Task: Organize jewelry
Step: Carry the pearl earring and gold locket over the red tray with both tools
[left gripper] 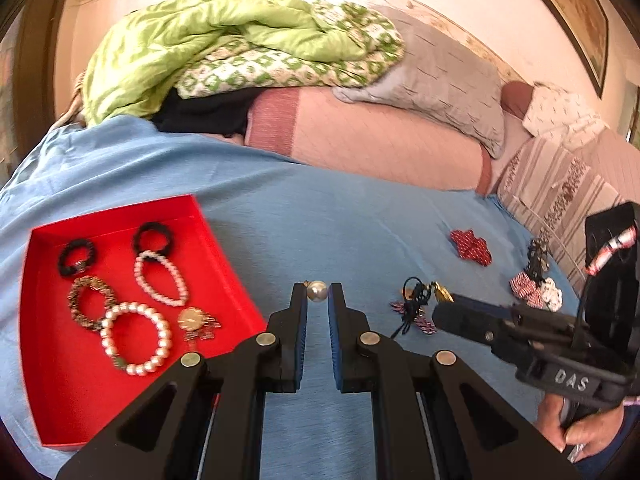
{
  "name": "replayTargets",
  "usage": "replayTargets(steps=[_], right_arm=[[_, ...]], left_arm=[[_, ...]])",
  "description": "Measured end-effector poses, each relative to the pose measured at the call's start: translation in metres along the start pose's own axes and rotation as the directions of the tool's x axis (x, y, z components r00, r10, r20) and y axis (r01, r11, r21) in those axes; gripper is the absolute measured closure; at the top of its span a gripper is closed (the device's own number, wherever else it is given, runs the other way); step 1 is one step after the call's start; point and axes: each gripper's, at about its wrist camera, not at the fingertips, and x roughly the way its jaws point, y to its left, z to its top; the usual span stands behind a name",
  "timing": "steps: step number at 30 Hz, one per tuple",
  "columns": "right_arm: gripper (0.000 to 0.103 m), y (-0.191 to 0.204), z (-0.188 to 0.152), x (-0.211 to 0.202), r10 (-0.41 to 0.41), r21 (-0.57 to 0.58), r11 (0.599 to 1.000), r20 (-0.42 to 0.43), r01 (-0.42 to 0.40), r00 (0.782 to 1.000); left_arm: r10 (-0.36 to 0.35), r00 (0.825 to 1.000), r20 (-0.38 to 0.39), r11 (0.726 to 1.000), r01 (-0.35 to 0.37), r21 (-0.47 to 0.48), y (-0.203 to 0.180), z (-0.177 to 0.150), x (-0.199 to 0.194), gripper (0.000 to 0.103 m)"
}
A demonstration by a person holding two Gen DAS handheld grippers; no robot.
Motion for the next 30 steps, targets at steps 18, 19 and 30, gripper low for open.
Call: replayTargets(steps=[18,19,30], right_arm=[[0.079,0.088,0.004,0.048,0.108,-0.087,0.990,-0.074,-0.115,0.991],[0.079,0.089,0.005,0.051,0.116,-0.081,0.989,-0.075,-0.122,0.990],[0.079,0.102,-0.003,0.096,0.165,-0.073,0.981,-0.171,-0.180,0.971]], left_arm=[[0.134,0.990,0.043,0.984,-0.128,-0.122,0.088,0.001,-0.039,0.093],[0.140,0.989,0.045,0.982,-0.133,-0.136,0.093,0.001,-0.041,0.093],[0.206,0.978,-0.037,0.955,-0.209,-0.211,0.133,-0.016,-0.037,0.093]])
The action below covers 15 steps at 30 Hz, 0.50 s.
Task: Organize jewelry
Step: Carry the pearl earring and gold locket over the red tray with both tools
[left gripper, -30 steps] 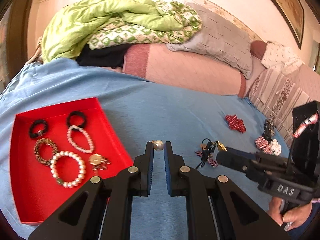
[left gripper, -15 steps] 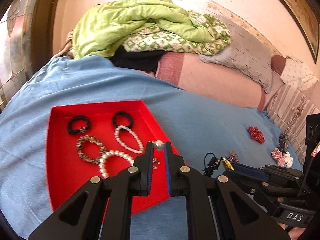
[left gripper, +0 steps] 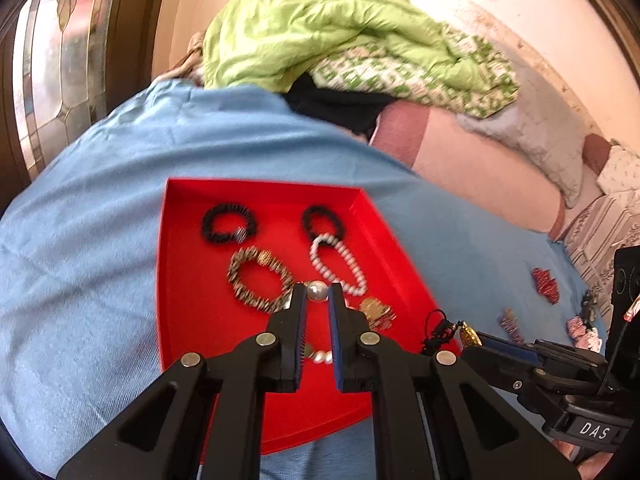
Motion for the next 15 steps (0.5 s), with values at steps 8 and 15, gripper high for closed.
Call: replayTargets(steps=[8,15], right_arm=[[0.079,-0.009,-0.007,0.032,-0.032,0.002,0.999,-0.050,0.033,0.998],[0.079,-0.010,-0.010,0.044,-0.048,-0.007,0.999,-0.074,0.048,0.996]], left_arm=[[0.059,0.995,-0.085,0.998,-0.059,-0.004,0.009,-0.011,0.023,0.093],[0.065,0.993,-0.097,0.998,-0.066,-0.005,0.011,-0.012,0.028,0.093]])
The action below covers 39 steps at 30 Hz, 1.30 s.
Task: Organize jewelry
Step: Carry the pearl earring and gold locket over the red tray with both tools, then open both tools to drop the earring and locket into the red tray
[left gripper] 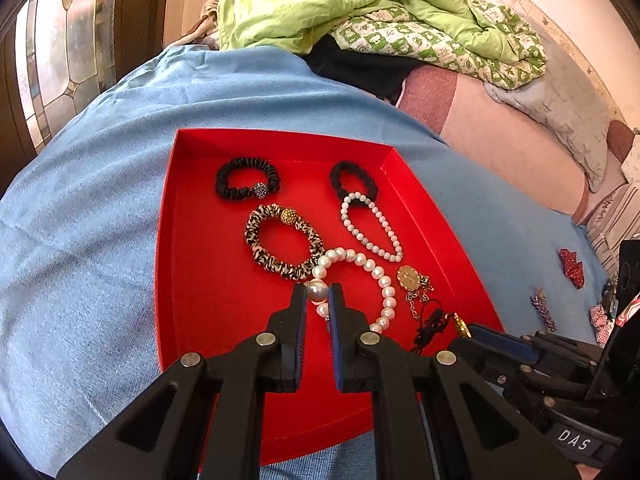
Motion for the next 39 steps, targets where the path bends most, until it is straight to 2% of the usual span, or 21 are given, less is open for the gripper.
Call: replayTargets(steps=[12,39], right_arm=[[0.079,0.000,-0.001,0.007,-0.021,-0.026,0.999,-0.004,0.021,1.000],[0.077,-0.010,-0.002,0.011,-0.066,-0.003,0.998,0.004,0.066,0.998]], left_arm=[[0.017,1.000,-0.019,1.000,-0.017,-0.009,0.004,-0.002,0.007,0.093],[0.071,0.996,-0.044,0.997,-0.070,0.017,0.002,-0.005,0.020,0.093]])
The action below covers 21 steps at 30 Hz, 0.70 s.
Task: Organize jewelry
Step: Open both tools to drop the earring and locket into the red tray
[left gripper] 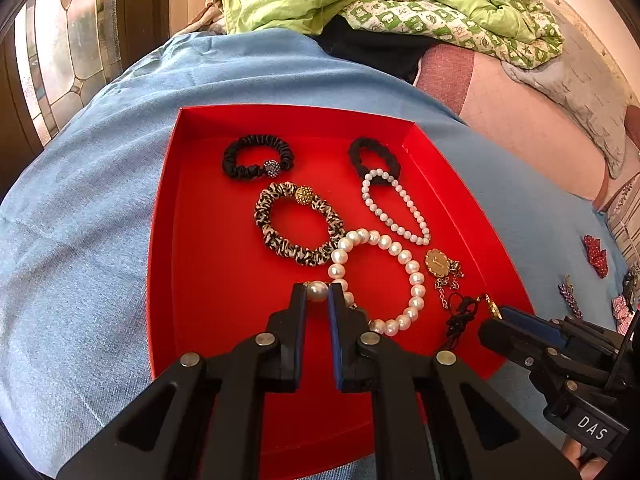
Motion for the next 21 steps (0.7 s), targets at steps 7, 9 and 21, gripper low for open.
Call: replayTargets(steps=[7,9,21], right_arm=[[0.076,-0.002,0.001,-0.002,-0.005,0.004,1.000,0.006,0.005,1.000],[0.076,0.000,0.001,-0.004,-0.002,0.002,1.000,0.009,0.002,1.000],[0.076,-0.006,0.012,-0.035,0.042,0.035,0.998,0.086,-0.045,0.995]], left_arm=[[0.002,1.000,0.002,1.000,-0.002,-0.005,0.000,0.000,-0.001,0.092],[0.002,1.000,0.005,1.000,-0.002,-0.005,0.000,0.001,-0.002,0.085],[-0.002,0.990,0.139,0.998,0.011,-0.067,0.005,0.012,-0.029,0.061]])
